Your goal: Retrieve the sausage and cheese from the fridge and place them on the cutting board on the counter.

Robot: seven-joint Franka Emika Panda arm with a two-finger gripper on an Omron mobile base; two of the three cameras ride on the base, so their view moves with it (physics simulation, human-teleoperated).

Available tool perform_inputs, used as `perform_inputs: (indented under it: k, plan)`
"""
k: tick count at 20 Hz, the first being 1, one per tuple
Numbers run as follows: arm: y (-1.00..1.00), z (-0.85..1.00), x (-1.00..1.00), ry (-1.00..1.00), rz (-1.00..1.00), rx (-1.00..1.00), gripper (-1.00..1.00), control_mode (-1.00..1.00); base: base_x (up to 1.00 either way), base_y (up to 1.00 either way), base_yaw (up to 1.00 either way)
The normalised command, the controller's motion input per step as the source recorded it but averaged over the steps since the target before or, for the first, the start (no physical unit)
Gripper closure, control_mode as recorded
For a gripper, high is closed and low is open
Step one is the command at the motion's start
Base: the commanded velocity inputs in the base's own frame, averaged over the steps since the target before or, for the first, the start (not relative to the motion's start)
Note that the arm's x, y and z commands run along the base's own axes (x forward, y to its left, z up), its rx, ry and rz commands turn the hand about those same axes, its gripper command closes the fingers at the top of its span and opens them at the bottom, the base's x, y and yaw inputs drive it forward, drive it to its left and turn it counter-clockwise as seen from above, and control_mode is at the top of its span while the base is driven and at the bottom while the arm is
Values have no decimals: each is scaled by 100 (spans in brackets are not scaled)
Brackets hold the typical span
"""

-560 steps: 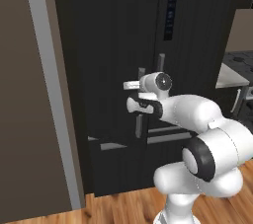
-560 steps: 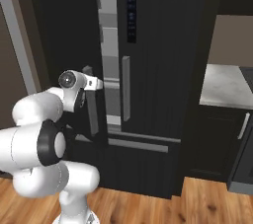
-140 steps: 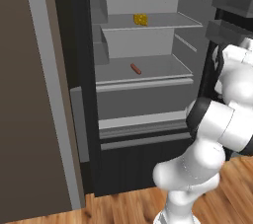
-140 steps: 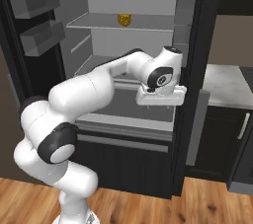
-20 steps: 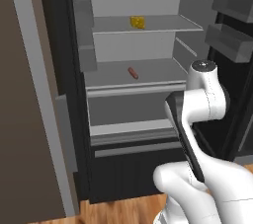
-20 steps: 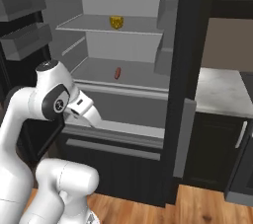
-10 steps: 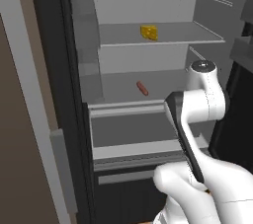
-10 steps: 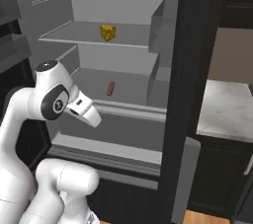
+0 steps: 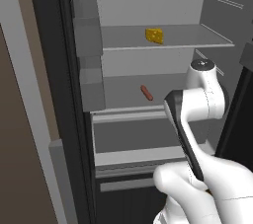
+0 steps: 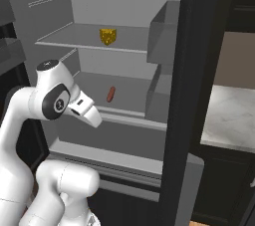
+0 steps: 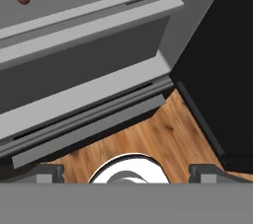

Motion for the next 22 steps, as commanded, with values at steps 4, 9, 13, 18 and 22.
perform_inputs:
  k: [4, 9, 13, 18, 22]
  plan:
    - [0, 0, 0, 0, 0, 0, -100, 100, 0, 0, 0]
    - [0, 0, 0, 0, 0, 0, -100, 100, 0, 0, 0]
    - [0, 0, 0, 0, 0, 0, -100, 100, 0, 0, 0]
    - [0, 0, 0, 0, 0, 0, -100, -100, 0, 0, 0]
    - [0, 0, 0, 0, 0, 0, -100, -100, 0, 0, 0]
